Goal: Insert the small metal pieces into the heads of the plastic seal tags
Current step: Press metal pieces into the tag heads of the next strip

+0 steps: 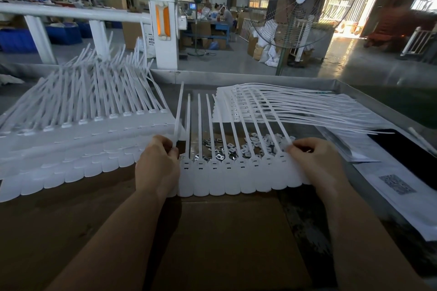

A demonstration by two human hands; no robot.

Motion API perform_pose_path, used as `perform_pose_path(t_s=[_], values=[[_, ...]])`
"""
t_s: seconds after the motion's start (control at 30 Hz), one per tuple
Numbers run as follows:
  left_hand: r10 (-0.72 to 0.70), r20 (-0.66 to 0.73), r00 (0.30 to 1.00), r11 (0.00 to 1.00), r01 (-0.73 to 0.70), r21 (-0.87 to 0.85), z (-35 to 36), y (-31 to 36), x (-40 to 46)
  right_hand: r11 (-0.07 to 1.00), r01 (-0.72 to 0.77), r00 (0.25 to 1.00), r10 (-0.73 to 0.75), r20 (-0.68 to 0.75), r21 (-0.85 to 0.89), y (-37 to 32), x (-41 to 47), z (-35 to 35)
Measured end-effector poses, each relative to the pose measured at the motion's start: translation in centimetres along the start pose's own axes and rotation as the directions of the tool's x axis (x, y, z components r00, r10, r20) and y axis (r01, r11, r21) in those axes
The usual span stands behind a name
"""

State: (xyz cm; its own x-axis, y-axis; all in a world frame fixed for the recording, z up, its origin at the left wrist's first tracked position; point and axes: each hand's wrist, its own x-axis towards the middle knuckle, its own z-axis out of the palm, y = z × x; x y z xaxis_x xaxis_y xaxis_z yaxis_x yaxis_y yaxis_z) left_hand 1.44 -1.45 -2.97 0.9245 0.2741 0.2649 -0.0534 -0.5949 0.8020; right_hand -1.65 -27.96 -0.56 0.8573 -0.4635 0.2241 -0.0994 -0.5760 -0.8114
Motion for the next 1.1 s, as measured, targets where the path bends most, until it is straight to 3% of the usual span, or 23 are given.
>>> perform_pose_path(t_s=[0.13, 0.33, 0.77, 1.1], values=[[-0.009, -0.008, 1.0, 0.999, 0.009, -0.042, 0.0, 0.0, 0.0, 0.974, -0.02, 0.998, 0.007, 0.057, 0.227, -0.6, -0.3, -0.3], [-0.037, -0.019, 0.999, 0.993, 0.035, -0.112, -0.2, 0.1, 0.1, 0.946, -0.096, 0.981, 0.038, 0.189, 0.311, -0.4, -0.1, -0.2], [-0.108, 0.052, 0.993, 0.931, 0.119, -0.345, -0.6, 0.4, 0.0, 0.817, -0.043, 0.999, 0.02, 0.047, 0.575, -0.4, 0.3, -0.2], [-0.09, 0.082, 0.993, 0.949, 0.11, -0.295, -0.4, 0.3, -0.1, 0.801, -0.018, 0.994, 0.079, -0.076, 0.599, -0.5, 0.9, 0.7]])
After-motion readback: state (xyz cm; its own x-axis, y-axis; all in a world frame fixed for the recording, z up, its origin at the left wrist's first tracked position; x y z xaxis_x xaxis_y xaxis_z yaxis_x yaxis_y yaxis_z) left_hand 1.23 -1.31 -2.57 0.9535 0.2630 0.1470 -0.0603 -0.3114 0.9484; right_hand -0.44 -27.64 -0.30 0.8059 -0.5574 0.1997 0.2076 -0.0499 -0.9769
